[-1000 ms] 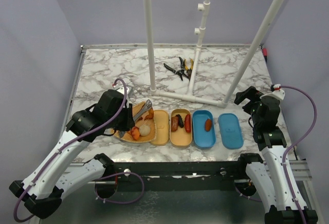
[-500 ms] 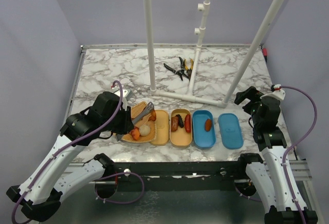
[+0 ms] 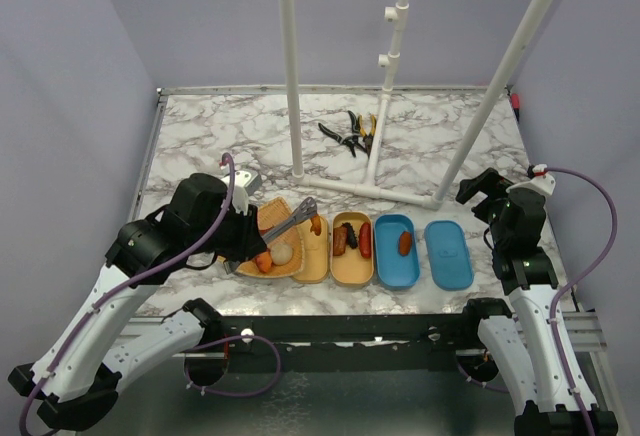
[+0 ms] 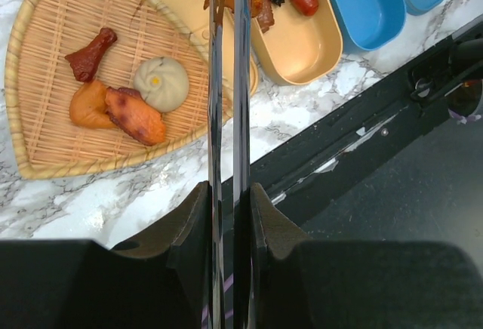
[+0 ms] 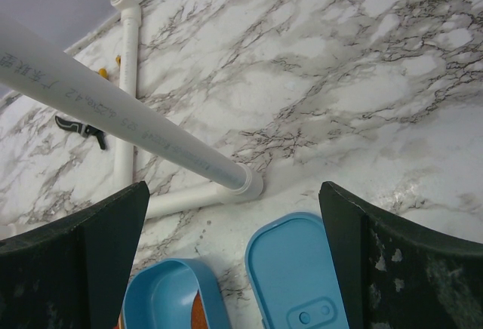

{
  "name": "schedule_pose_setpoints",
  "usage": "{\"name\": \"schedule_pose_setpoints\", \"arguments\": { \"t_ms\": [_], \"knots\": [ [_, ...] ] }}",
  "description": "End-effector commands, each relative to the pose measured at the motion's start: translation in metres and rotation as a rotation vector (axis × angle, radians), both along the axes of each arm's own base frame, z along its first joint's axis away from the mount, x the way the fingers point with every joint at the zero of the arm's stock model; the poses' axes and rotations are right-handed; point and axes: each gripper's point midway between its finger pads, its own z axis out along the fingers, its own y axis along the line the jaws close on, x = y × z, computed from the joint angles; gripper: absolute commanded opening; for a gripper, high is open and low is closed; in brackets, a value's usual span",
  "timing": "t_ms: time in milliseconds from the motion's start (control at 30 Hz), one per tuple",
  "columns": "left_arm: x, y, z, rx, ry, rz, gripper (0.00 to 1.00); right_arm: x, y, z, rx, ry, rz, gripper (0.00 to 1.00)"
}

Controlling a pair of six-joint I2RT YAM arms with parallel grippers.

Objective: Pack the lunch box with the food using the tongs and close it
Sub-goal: Pick up the fake food from the plate.

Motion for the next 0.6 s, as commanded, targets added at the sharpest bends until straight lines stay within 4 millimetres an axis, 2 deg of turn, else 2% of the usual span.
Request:
{"name": "schedule_pose_setpoints", "arguments": {
  "t_ms": [0, 567],
  "knots": [
    [-0.004, -0.006, 0.015, -0.037, -0.020, -0.058, 0.06, -0.003, -0.004, 0.000, -0.020, 0.015, -0.015, 1.00],
    [-0.016, -0.034, 0.033, -0.162, 0.016, -0.180, 0.04, -0.003, -0.005, -0.004, -0.024, 0.021, -0.018, 1.00]
  ]
}}
